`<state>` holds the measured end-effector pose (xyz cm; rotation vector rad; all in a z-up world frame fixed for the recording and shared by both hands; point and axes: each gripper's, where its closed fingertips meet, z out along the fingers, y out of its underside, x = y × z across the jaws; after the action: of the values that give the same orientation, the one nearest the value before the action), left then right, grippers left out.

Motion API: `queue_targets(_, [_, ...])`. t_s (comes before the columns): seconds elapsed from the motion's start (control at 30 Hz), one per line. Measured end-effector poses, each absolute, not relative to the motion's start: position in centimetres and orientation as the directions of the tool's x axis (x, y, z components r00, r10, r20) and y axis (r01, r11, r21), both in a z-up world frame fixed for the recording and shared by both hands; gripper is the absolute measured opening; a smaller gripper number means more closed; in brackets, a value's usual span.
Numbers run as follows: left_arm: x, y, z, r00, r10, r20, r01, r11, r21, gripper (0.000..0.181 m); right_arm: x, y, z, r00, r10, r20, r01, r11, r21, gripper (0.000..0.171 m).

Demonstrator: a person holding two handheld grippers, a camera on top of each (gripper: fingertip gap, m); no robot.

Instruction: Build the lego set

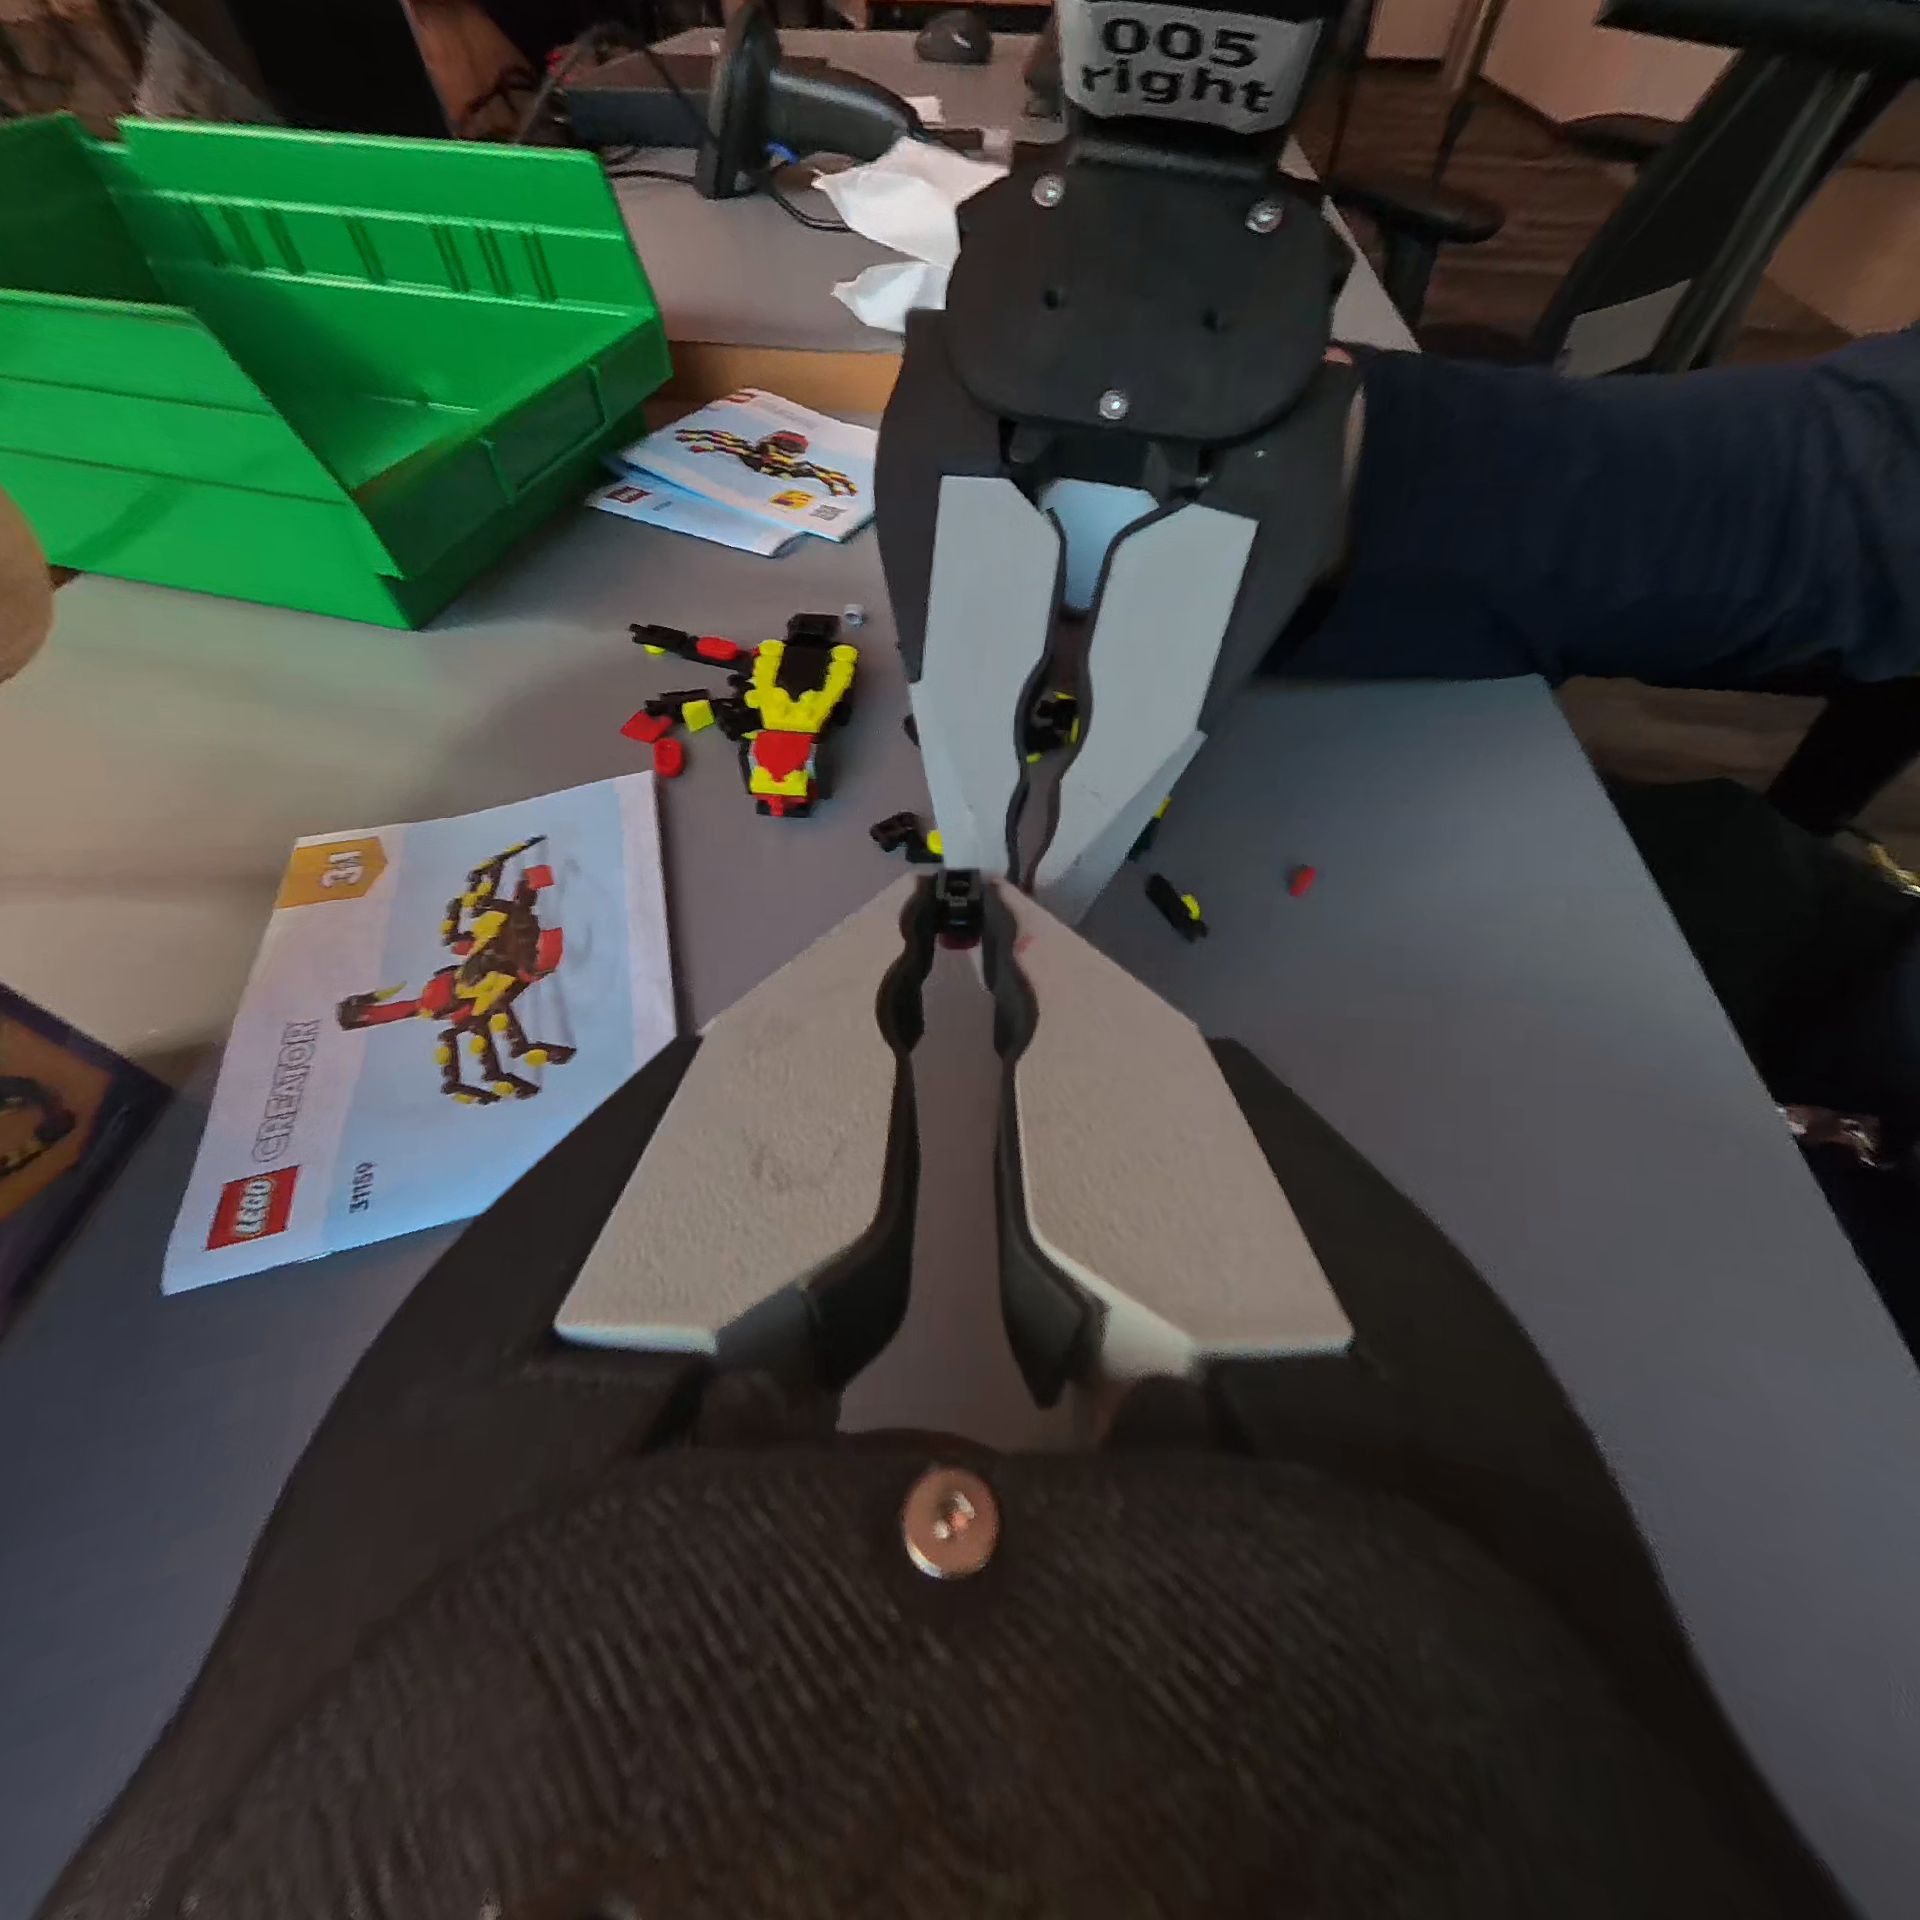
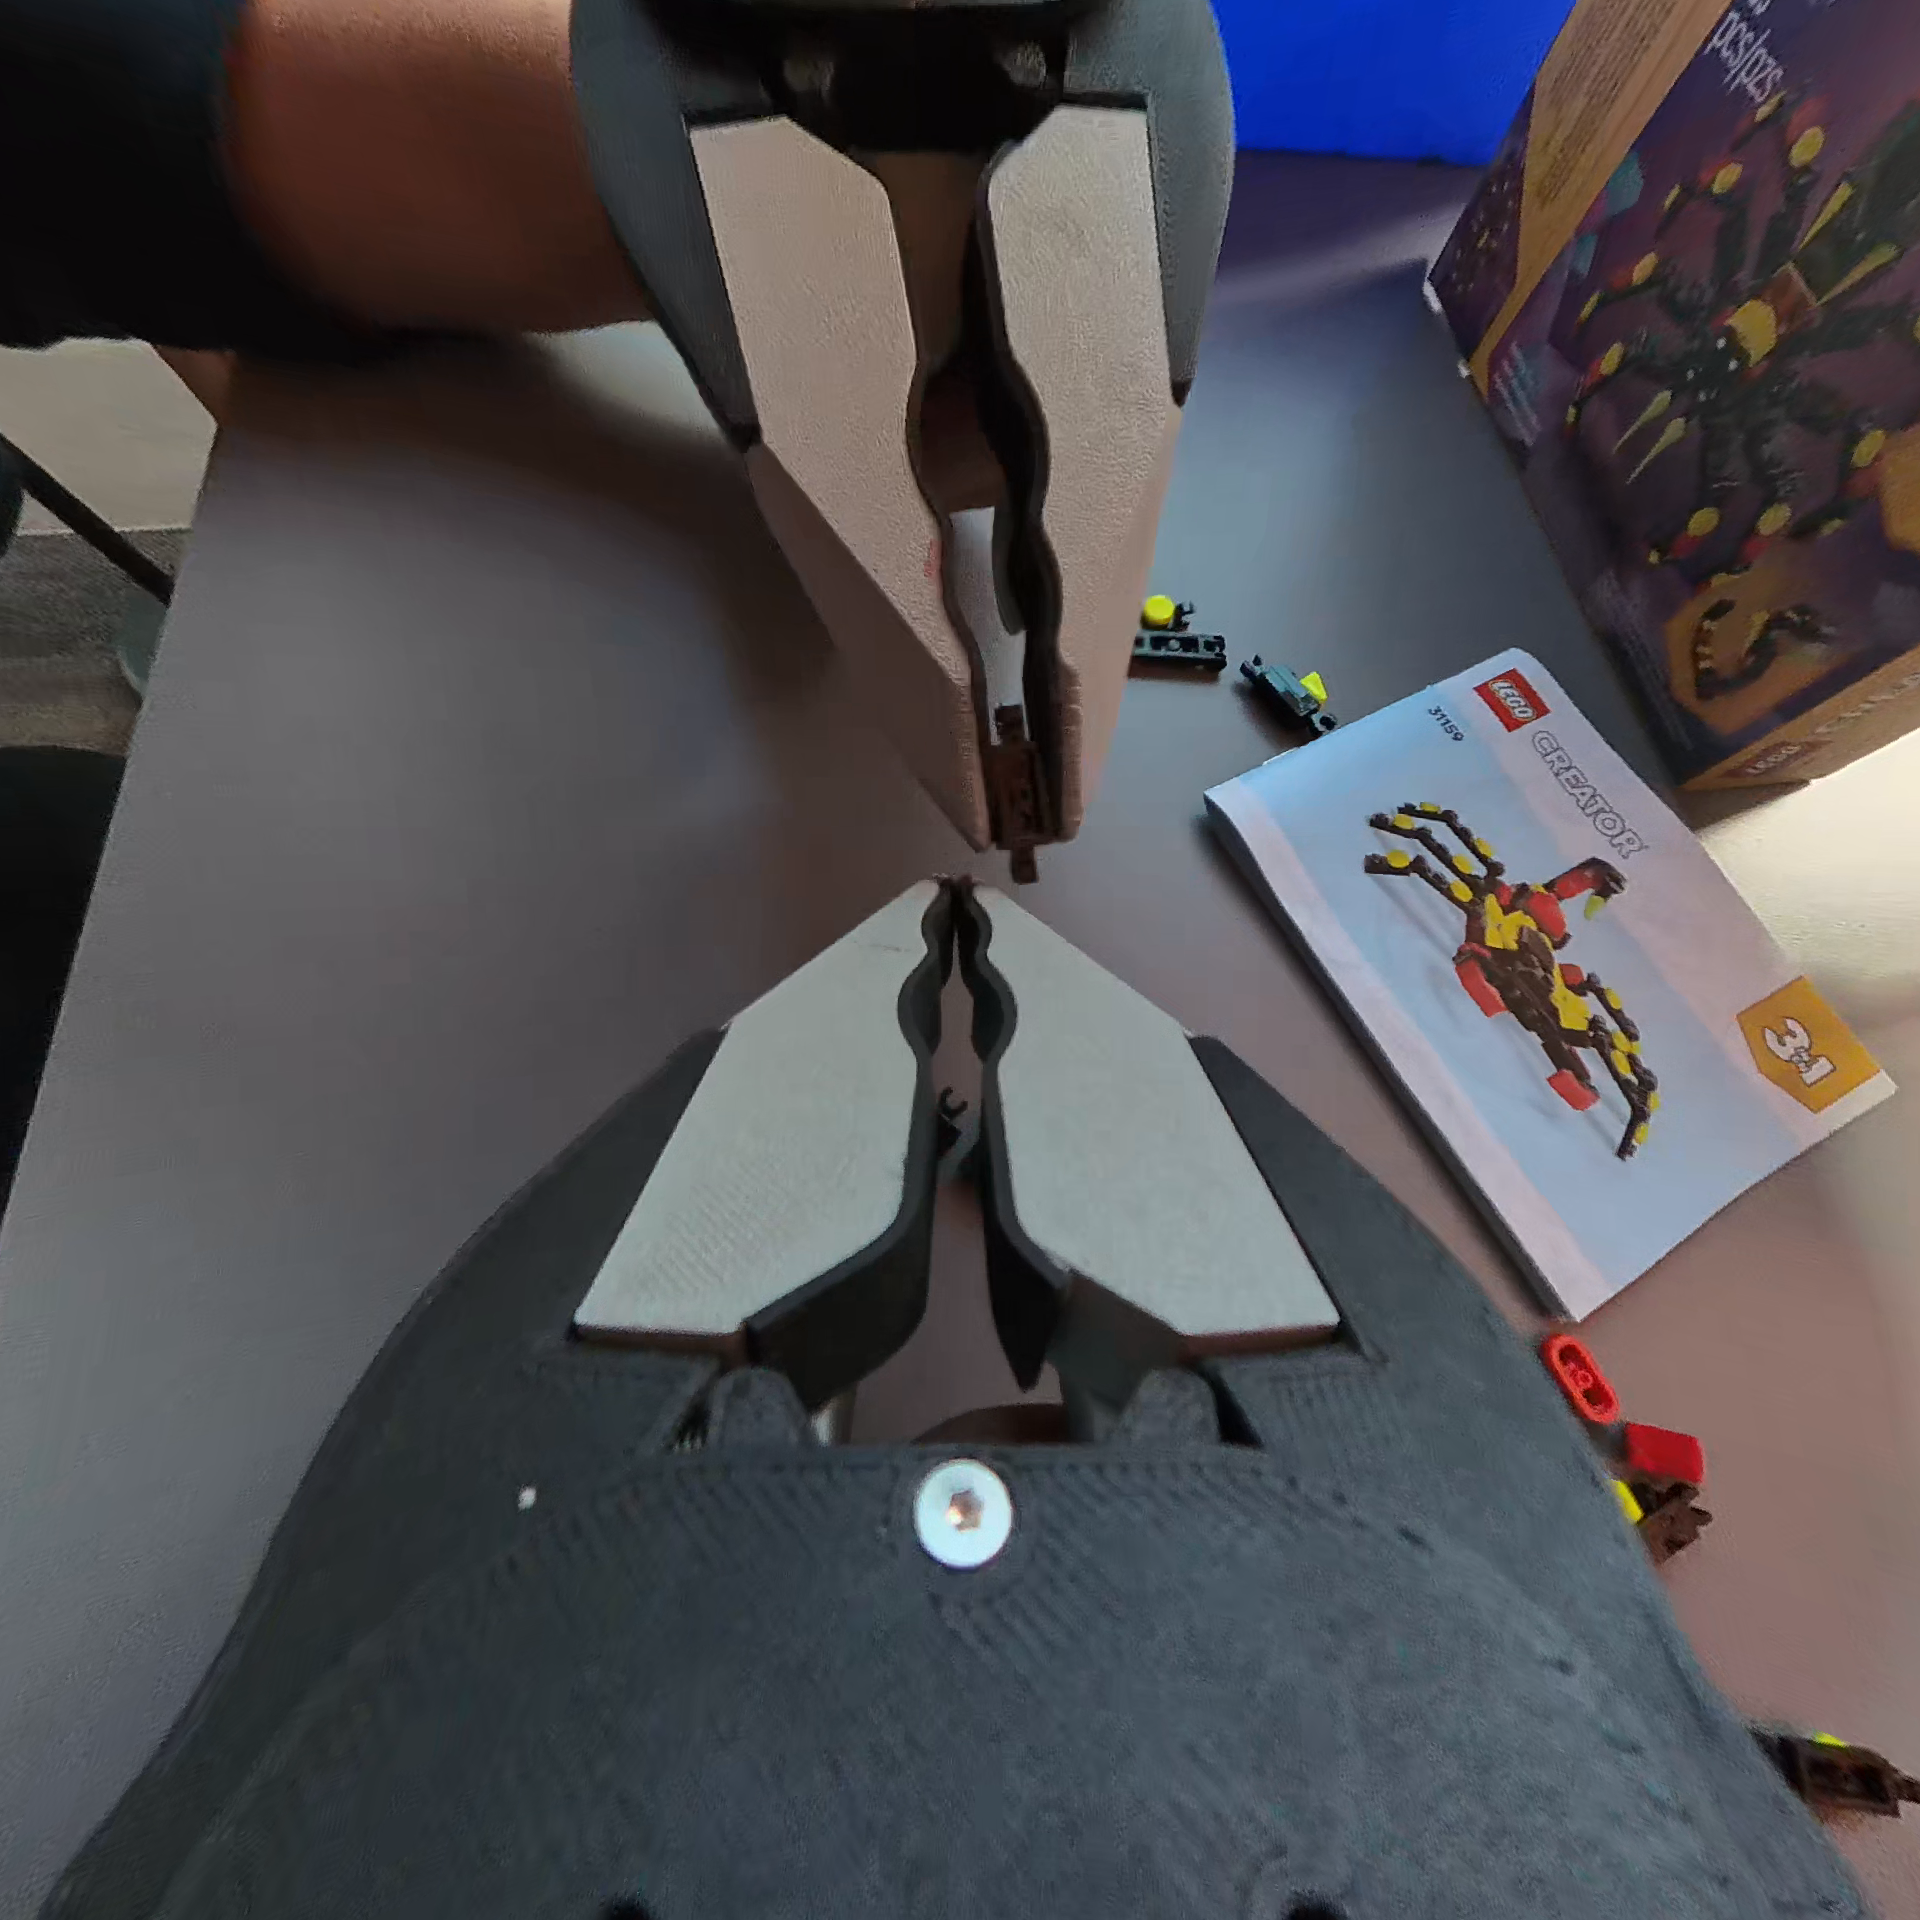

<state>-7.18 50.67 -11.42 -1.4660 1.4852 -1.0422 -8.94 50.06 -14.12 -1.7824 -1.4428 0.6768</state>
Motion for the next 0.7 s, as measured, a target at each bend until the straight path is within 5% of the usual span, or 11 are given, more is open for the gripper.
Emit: queue_targets(0.7, [-7.6,50.1,-12.5,-0.059,-0.998,-0.024,-0.422,0.046,-0.905,0.005,-8.4,50.4,-12.7,0.246,0.966,0.084,0.552,-0.069,-0.831,0.000])
